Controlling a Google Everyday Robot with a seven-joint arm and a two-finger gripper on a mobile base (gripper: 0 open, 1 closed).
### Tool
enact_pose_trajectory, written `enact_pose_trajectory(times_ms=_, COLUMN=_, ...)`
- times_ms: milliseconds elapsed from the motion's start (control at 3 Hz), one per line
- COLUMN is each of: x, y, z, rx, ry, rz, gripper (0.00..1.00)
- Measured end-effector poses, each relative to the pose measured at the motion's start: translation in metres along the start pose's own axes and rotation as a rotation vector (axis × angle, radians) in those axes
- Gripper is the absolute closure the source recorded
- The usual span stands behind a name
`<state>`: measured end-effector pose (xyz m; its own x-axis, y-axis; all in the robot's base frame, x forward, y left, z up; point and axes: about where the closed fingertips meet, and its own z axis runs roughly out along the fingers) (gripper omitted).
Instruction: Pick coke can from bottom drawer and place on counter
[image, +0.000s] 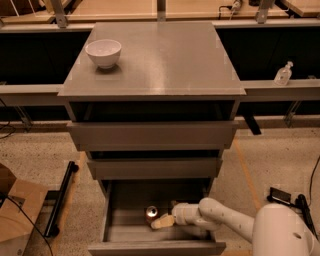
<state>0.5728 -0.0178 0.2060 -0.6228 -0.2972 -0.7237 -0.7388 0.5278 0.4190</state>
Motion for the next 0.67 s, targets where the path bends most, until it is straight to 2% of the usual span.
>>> enact_pose_trajectory(times_ms=667, x=0.013, y=0.002, z=0.069, rx=-0.020, ry=-0.031, rz=0.062, gripper=0.00)
